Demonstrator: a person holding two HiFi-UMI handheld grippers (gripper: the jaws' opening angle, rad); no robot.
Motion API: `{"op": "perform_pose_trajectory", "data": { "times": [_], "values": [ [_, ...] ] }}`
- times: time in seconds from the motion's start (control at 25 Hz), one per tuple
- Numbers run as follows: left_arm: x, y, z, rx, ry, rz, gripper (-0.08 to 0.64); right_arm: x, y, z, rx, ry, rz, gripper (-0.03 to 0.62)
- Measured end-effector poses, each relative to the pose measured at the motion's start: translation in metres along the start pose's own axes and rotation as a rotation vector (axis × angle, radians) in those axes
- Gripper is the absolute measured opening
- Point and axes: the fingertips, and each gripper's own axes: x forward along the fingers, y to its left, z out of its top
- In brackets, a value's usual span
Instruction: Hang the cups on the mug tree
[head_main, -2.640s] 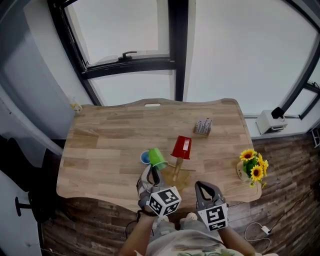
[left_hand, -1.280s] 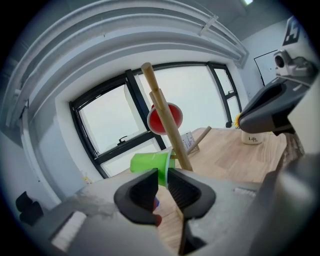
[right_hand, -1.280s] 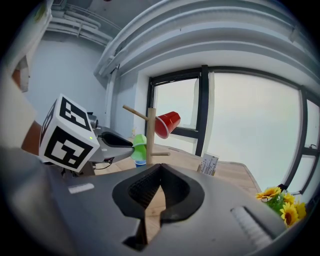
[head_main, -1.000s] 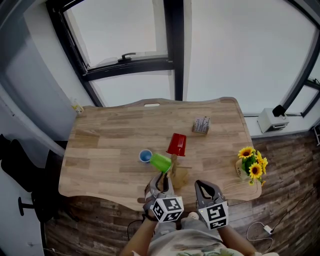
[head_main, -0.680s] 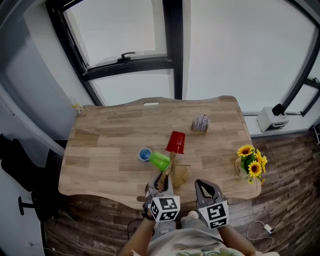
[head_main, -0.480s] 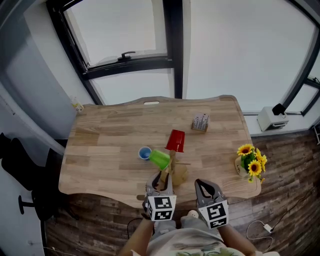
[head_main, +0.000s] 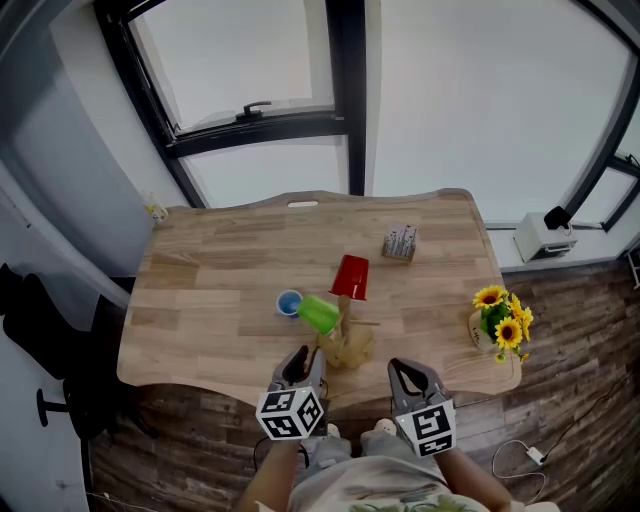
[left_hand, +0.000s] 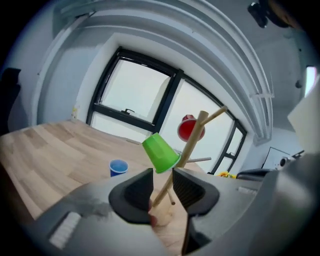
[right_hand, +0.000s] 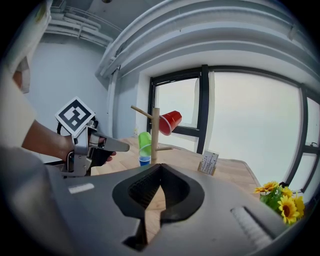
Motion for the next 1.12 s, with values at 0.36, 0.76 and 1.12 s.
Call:
{"op": "perform_pose_trajectory", "data": {
  "times": [0.36,0.76,1.12],
  "values": [
    [-0.015,0.031,-0.022,-0.221,0.029,0.015,0.114,0.002,0.010,-0.005,-0.002,0.018,0.014,0.002],
    [-0.005,0.068,-0.022,-0.430,0.058,0.008,0.114,0.009,0.017,-0.006,-0.011,0.032,0.018,0.002],
    [0.033,0.112,-0.008,-0.591,0.087,0.006,0.138,0.021,0.008,-0.012,-0.002,0.083,-0.006,0.002]
  ]
}}
